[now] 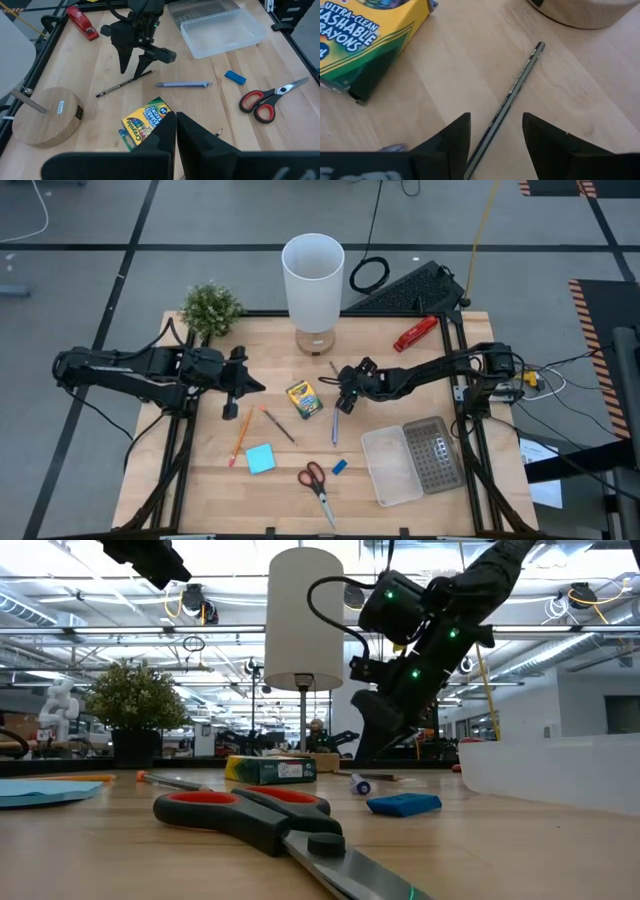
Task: Pack school essentials
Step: Put the top black pencil into the supplies box
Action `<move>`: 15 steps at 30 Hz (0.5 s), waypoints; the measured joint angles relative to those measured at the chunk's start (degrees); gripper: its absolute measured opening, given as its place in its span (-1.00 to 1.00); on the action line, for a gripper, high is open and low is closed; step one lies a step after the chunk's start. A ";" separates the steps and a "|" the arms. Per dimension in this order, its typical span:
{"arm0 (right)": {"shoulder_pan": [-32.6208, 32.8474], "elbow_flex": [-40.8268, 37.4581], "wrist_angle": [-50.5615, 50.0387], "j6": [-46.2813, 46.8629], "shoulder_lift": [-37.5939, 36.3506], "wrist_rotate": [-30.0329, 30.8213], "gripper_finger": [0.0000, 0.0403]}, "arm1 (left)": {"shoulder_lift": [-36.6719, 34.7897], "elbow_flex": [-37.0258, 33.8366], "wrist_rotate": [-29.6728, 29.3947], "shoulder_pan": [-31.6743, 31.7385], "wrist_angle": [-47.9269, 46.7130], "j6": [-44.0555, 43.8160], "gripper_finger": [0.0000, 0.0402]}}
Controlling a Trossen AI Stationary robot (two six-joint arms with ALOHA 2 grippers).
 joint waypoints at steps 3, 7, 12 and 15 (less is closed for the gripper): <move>-0.20 -0.01 -0.16 0.03 0.76 -0.05 -0.15 | 0.00 0.00 -0.01 0.00 0.01 0.00 -0.92; -0.26 0.04 0.95 0.26 2.12 -0.15 -0.15 | 0.00 0.00 0.00 0.00 0.02 -0.02 -0.92; -0.67 -0.02 -0.07 2.90 2.78 -0.38 -0.16 | -0.02 0.00 0.00 -0.06 0.00 -0.06 -0.92; -0.96 0.02 -0.79 4.36 2.73 -0.48 -0.22 | -0.02 0.00 0.00 -0.07 0.04 -0.07 -0.92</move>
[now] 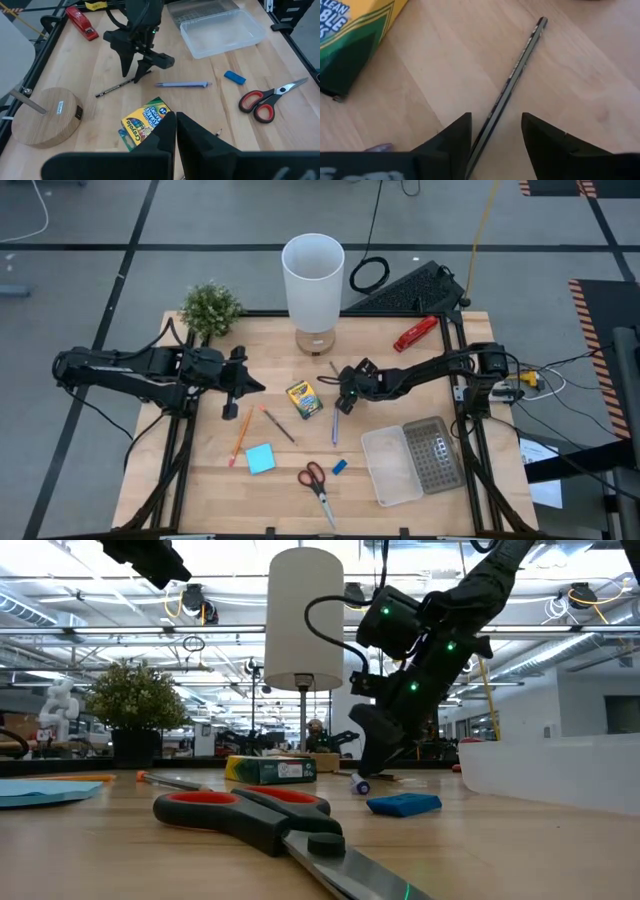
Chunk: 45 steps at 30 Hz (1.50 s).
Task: Pack school essentials
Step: Put the top black pencil into the supplies box
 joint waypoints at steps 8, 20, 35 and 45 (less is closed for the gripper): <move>-0.13 0.02 -1.45 5.01 -0.02 -1.43 -0.68 | 0.00 0.00 0.00 -0.02 0.01 -0.11 -0.92; -0.17 -0.05 -3.08 8.07 -1.43 -3.06 -0.91 | 0.00 0.00 0.00 0.00 -0.01 -0.10 -0.92; 1.02 -0.11 -8.12 9.25 -14.24 -4.48 -1.00 | 0.00 0.00 0.00 0.00 -0.06 -0.09 -0.92; 2.01 -0.09 -12.50 9.83 -15.51 -4.44 -1.00 | 0.00 0.00 0.00 0.00 0.03 -0.09 -0.92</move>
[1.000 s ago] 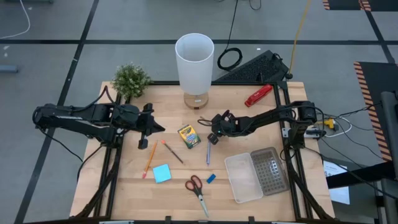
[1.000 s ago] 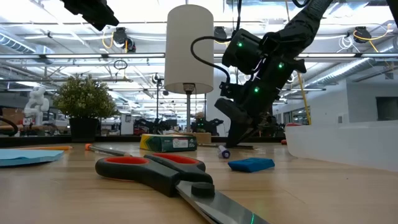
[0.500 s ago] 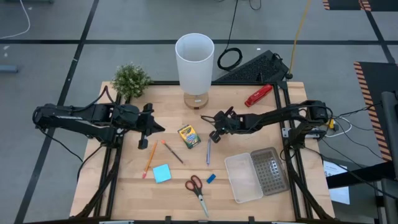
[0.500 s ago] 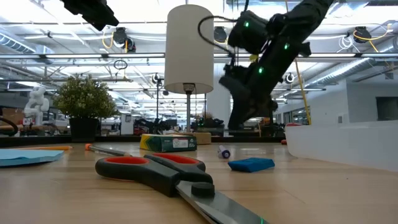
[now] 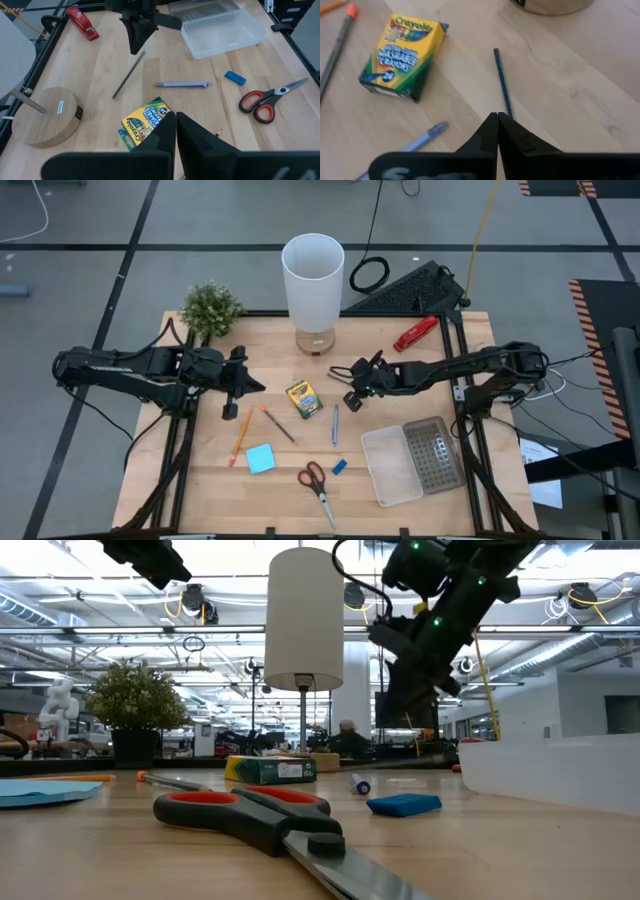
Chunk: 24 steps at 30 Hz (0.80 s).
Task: Pack school essentials
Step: Put the top black pencil into the supplies box
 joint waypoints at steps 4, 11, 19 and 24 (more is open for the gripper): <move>0.00 0.01 0.18 -0.98 1.84 -0.04 -1.00 | 0.00 0.00 0.00 0.00 0.00 -0.26 -0.92; -0.21 0.02 0.12 -10.40 4.42 -0.04 -0.84 | 0.00 0.00 0.00 0.00 0.03 -0.31 -0.92; -1.07 0.02 6.00 -19.29 8.68 -2.96 -0.36 | 0.00 0.00 0.00 0.00 0.02 -0.45 -0.92; -0.27 0.04 11.13 -24.34 11.36 -2.90 -0.18 | 0.01 -0.02 0.00 0.00 0.03 -0.44 -0.92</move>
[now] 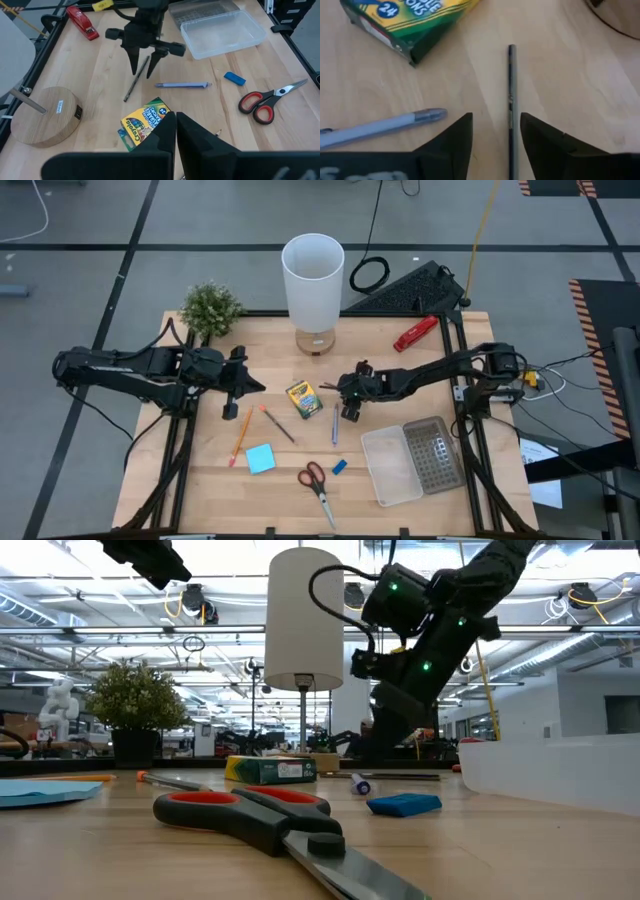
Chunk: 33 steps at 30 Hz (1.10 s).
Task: Pack school essentials
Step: Put the top black pencil into the supplies box
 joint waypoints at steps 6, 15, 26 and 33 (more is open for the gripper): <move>-1.08 -0.01 1.04 -1.42 2.30 0.07 -0.20 | -0.01 0.00 0.00 0.00 -0.01 0.00 -0.92; -2.59 0.11 2.08 -0.35 3.86 -3.65 -0.46 | 0.01 0.00 -0.02 0.00 -0.03 0.02 -0.92; -2.77 0.11 2.13 1.58 3.97 -4.49 -0.89 | 0.01 0.00 -0.02 0.02 -0.03 0.02 -0.92; -2.77 0.08 2.16 2.44 3.69 -4.46 -0.90 | 0.01 0.00 -0.02 0.02 -0.03 0.02 -0.92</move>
